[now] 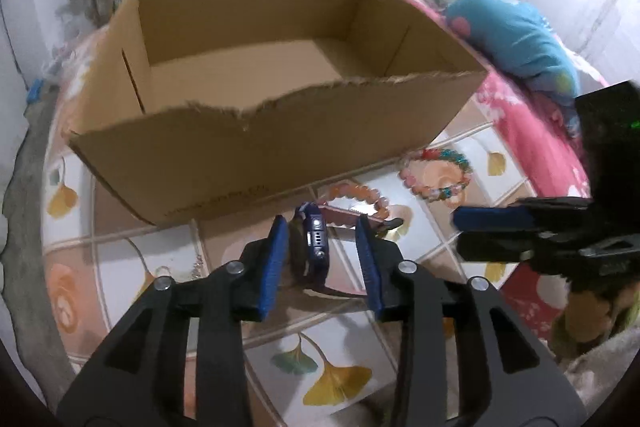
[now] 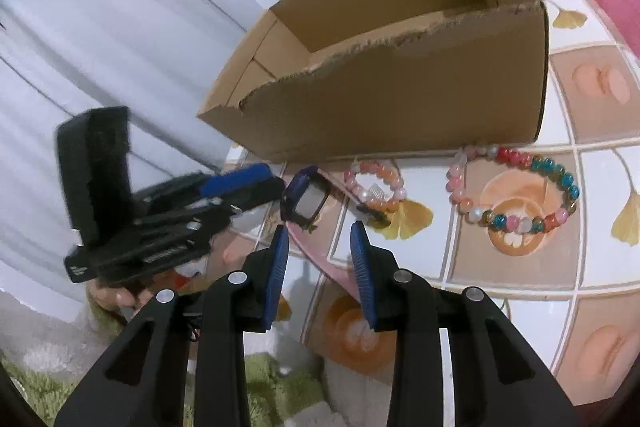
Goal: Organize jewelry
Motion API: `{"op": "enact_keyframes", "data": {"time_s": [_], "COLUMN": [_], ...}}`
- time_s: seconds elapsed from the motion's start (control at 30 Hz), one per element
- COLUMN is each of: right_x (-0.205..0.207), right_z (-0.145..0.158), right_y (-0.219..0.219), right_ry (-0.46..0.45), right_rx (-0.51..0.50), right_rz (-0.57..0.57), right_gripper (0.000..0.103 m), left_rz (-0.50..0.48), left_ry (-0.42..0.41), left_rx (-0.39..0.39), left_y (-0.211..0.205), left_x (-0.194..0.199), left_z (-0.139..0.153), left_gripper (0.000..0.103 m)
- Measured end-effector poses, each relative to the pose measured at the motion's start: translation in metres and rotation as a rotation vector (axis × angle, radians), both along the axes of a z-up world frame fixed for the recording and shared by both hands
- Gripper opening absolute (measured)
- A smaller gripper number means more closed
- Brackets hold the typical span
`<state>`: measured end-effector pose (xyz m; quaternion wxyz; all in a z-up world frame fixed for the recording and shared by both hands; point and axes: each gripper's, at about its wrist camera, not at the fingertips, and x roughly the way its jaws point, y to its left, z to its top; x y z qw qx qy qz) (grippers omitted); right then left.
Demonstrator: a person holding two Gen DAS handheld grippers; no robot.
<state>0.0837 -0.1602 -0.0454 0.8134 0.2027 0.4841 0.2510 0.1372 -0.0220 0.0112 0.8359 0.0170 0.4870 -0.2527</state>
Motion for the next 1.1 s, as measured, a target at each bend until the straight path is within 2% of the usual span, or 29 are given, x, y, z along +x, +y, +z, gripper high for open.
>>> {"op": "enact_keyframes", "data": {"time_s": [0.2, 0.33, 0.47, 0.57, 0.7, 0.93, 1.1], "right_x": [0.009, 0.011, 0.012, 0.012, 0.013, 0.022, 0.026], "right_z": [-0.003, -0.008, -0.015, -0.019, -0.029, -0.049, -0.043], "right_y": [-0.016, -0.024, -0.030, -0.036, -0.036, -0.029, -0.034], "right_ry": [0.038, 0.073, 0.117, 0.170, 0.246, 0.363, 0.334], "right_rx": [0.088, 0.175, 0.277, 0.407, 0.559, 0.627, 0.577], "right_rz": [-0.053, -0.083, -0.108, -0.121, -0.118, -0.171, -0.230], "right_gripper": [0.032, 0.032, 0.036, 0.040, 0.048, 0.051, 0.051], "left_rz": [0.010, 0.017, 0.015, 0.005, -0.036, -0.117, -0.169], "left_ry": [0.028, 0.023, -0.045, -0.100, -0.200, -0.294, -0.303], "left_rx": [0.140, 0.173, 0.223, 0.221, 0.274, 0.313, 0.321], "left_y": [-0.017, -0.021, -0.030, -0.037, -0.054, -0.076, -0.087], "left_x": [0.002, 0.000, -0.011, -0.021, -0.036, -0.062, -0.075], "left_z": [-0.020, -0.025, -0.020, -0.008, 0.010, 0.023, 0.021], "left_gripper": [0.032, 0.015, 0.014, 0.014, 0.014, 0.014, 0.014]}}
